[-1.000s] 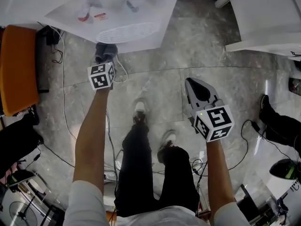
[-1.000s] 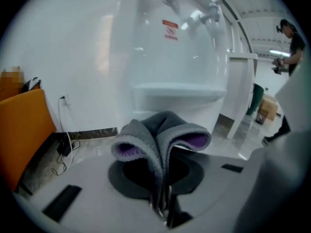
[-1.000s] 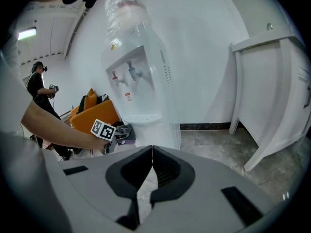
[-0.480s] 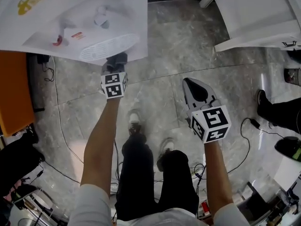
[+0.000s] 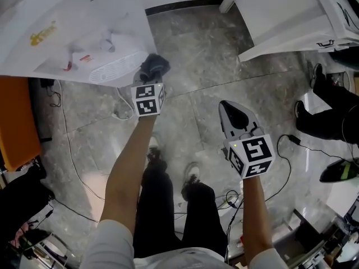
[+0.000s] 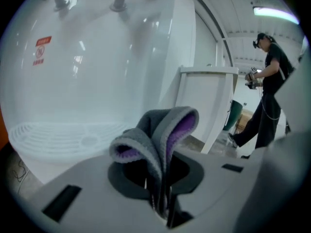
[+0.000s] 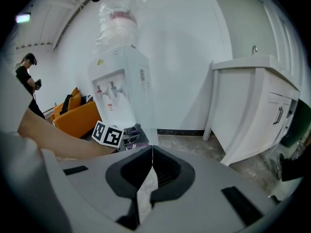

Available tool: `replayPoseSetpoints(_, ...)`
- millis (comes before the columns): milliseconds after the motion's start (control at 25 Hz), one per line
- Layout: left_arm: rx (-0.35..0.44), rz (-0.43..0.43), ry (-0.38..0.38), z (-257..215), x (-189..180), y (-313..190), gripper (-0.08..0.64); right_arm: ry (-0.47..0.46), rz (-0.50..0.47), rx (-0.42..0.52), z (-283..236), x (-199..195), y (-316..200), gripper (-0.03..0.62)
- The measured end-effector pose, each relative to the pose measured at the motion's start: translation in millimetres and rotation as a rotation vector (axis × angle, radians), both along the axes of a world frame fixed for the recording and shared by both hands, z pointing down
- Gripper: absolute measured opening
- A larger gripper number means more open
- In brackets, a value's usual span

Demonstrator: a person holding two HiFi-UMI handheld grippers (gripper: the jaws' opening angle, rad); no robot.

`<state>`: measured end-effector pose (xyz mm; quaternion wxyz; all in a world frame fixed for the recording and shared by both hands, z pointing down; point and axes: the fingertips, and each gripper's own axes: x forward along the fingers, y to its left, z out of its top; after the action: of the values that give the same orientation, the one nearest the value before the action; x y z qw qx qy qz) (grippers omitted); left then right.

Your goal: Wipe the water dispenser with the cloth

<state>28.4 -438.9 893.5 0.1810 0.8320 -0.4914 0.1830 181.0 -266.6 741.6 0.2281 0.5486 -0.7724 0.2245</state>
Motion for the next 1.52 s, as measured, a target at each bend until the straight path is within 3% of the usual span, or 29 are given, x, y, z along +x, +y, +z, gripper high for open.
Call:
replayPoseSetpoints(120, 0.053, -0.012, 0.029, -48.6, 16.1, -7.5, 0.051, -0.013, 0.026, -0.001, -31.3, 10.6, 10.6, 0.015)
replayPoseSetpoints(320, 0.056, -0.086, 0.017, -112.0, 17.7, -9.2, 0.051, -0.021, 0.031, 0.024, -89.3, 21.2, 20.9, 0.015)
replayPoseSetpoints(600, 0.061, -0.060, 0.008, -194.6, 23.4, -9.5, 0.052, -0.012, 0.020, 0.052, -164.6, 32.0, 27.9, 0.015)
replayPoseSetpoints(960, 0.214, -0.078, 0.029, -316.3, 22.0, -5.8, 0.051, -0.028, 0.012, 0.060, -215.2, 26.4, 41.7, 0.015)
replayPoseSetpoints(1200, 0.277, -0.119, 0.001, -353.7, -19.8, 5.1, 0.051, -0.034, -0.052, 0.106, -248.7, -8.8, 29.9, 0.015)
replayPoseSetpoints(1520, 0.340, -0.161, -0.099, -385.9, -105.2, 12.1, 0.051, 0.003, -0.135, 0.123, -275.7, -40.7, 29.9, 0.015)
